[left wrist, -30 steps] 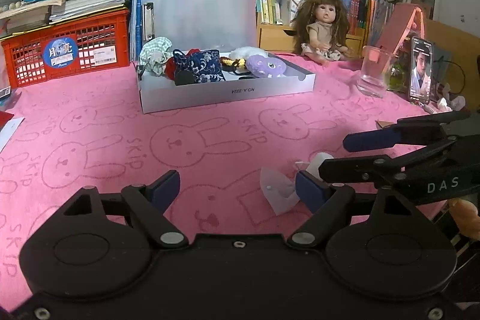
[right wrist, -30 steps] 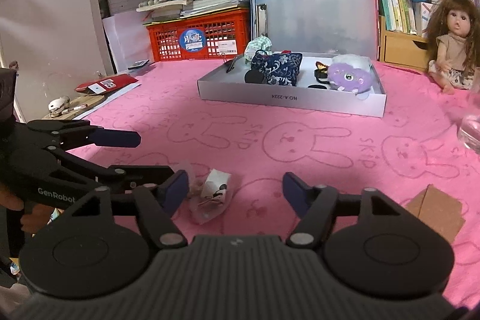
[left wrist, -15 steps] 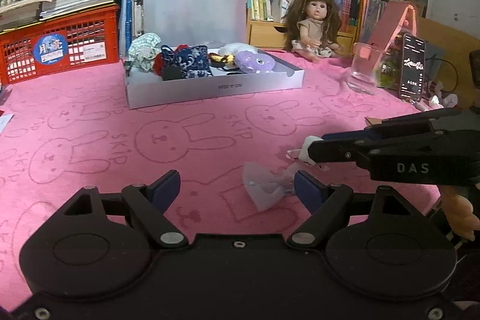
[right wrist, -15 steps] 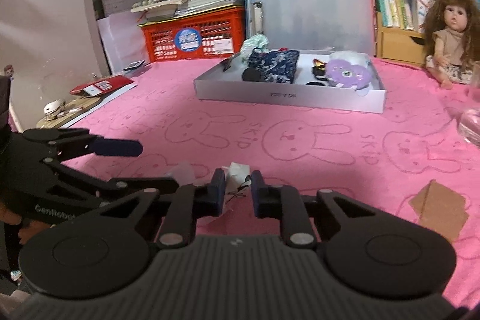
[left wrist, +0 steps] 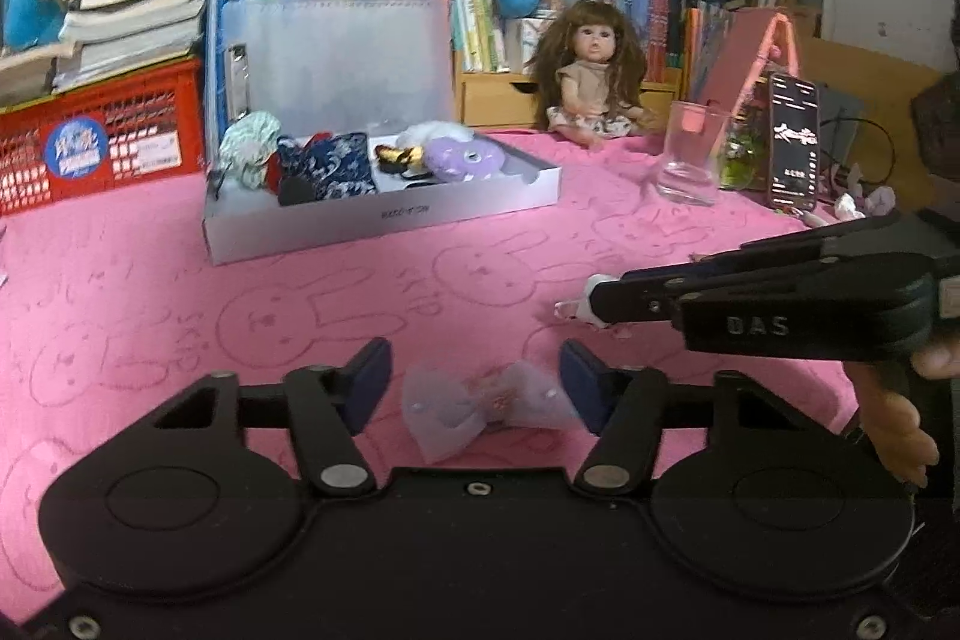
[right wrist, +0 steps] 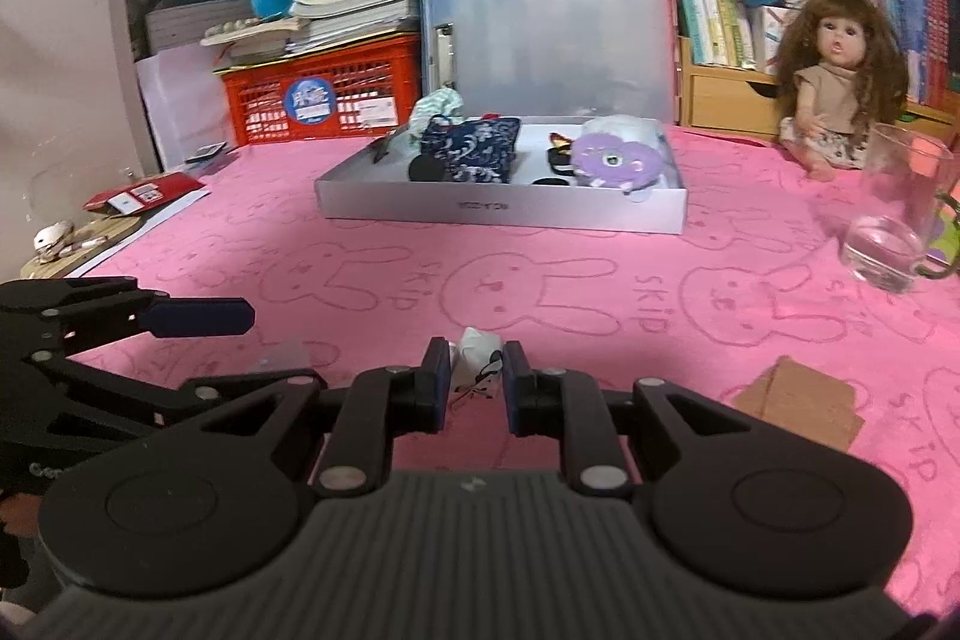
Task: Organize objects
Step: 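Grasp the sheer white bow with the left tool while the right tool grasps the white tissue item, then carry the white bow and tissue item into the white box with both tools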
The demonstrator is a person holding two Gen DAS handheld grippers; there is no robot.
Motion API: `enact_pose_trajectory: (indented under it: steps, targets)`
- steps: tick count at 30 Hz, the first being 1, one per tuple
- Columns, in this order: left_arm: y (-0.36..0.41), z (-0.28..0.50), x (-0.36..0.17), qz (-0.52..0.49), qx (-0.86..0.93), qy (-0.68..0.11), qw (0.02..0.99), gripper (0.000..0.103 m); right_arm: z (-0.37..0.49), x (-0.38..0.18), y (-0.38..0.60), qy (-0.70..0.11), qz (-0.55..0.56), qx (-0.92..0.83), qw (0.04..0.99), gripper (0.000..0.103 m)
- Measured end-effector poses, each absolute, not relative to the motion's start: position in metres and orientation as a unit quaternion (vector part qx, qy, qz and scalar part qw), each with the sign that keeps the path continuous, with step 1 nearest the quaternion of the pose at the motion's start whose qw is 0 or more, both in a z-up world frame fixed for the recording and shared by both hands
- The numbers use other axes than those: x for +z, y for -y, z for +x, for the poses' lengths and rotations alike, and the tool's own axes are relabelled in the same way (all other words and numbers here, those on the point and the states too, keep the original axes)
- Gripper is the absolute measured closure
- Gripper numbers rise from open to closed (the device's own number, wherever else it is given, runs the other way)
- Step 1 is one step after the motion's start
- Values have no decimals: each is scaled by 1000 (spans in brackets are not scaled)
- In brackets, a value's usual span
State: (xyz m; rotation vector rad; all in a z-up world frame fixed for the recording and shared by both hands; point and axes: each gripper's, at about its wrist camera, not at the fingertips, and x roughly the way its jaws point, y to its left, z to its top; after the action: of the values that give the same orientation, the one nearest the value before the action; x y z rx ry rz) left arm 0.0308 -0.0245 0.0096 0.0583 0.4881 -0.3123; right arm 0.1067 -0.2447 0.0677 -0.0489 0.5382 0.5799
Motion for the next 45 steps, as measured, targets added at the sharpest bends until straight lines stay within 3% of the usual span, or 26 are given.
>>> enact_pose_trajectory:
  steps: [7,13,15,45]
  targets:
    - [36,29,6,34,-160,-248,955,63,107,66,249,-263,-18,276,924,80]
    - [36,34,2,23,-152,-261,953,78,103,64,249,-260,-21,273,926,80]
    - [35,36,1,23,-145,-262,954,88,103,64,249,-260,-21,274,926,80]
    - [20,40,18,8,-121,-245,962,89,104,68,246,-253,-15,270,929,80]
